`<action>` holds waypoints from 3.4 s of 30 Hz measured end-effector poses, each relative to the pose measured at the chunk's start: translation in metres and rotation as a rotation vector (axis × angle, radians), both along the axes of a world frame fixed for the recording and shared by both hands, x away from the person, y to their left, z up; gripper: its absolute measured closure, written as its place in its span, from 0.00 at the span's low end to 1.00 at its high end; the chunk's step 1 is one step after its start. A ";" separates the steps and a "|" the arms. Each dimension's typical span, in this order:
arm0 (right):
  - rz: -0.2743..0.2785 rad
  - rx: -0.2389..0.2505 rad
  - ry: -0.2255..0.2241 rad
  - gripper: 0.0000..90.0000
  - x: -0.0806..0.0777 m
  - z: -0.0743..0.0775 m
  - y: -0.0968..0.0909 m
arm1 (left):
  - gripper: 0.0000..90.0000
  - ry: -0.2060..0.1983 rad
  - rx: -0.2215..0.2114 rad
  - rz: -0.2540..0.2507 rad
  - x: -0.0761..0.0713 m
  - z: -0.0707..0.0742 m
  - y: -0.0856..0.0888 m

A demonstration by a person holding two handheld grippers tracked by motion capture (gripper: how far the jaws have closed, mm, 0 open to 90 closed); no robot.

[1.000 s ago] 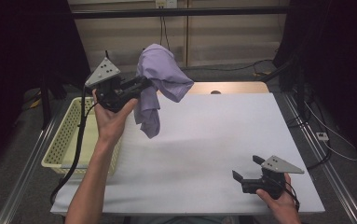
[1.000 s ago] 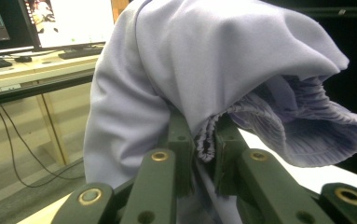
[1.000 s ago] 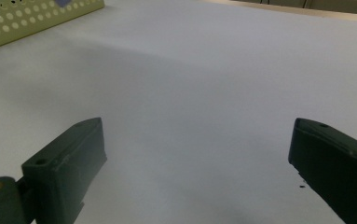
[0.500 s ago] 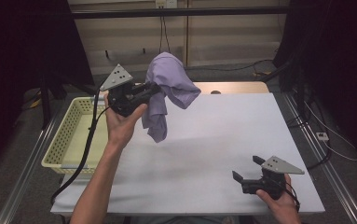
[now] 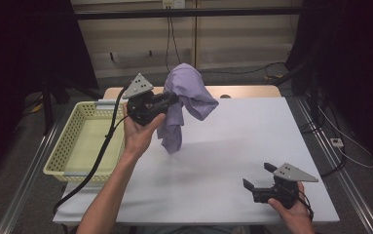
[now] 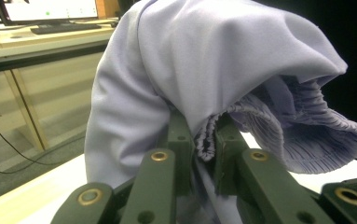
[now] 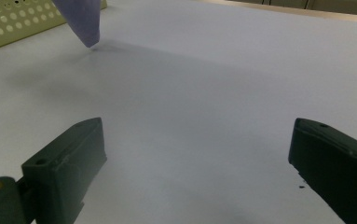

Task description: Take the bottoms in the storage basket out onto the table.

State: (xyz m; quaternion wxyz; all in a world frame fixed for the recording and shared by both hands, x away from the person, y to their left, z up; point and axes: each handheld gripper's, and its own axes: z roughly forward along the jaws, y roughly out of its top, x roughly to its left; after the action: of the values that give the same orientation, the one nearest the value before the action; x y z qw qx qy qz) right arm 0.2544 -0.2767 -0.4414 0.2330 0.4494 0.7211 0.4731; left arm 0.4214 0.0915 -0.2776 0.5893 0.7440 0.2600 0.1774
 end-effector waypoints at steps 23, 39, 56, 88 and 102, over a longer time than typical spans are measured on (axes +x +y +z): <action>-0.001 0.003 0.005 0.04 0.000 0.000 0.000 | 0.90 0.096 0.088 0.011 0.018 -0.045 -0.026; -0.002 0.002 0.005 0.04 0.001 0.000 -0.001 | 0.89 0.195 0.138 0.000 0.024 -0.078 -0.035; 0.004 0.001 0.005 0.04 0.000 0.000 0.000 | 0.89 0.219 0.218 0.025 0.029 -0.102 -0.044; 0.006 0.004 0.013 0.04 0.001 -0.001 0.001 | 0.87 0.281 0.259 0.030 0.047 -0.133 -0.055; 0.010 0.003 0.010 0.04 0.000 0.000 0.001 | 0.86 0.290 0.308 0.037 0.052 -0.149 -0.059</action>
State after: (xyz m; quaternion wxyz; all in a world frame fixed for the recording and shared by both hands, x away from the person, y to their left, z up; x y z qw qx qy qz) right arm 0.2546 -0.2759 -0.4417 0.2264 0.4485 0.7236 0.4733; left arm 0.4736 0.0329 -0.4264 0.4219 0.8380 0.3256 0.1171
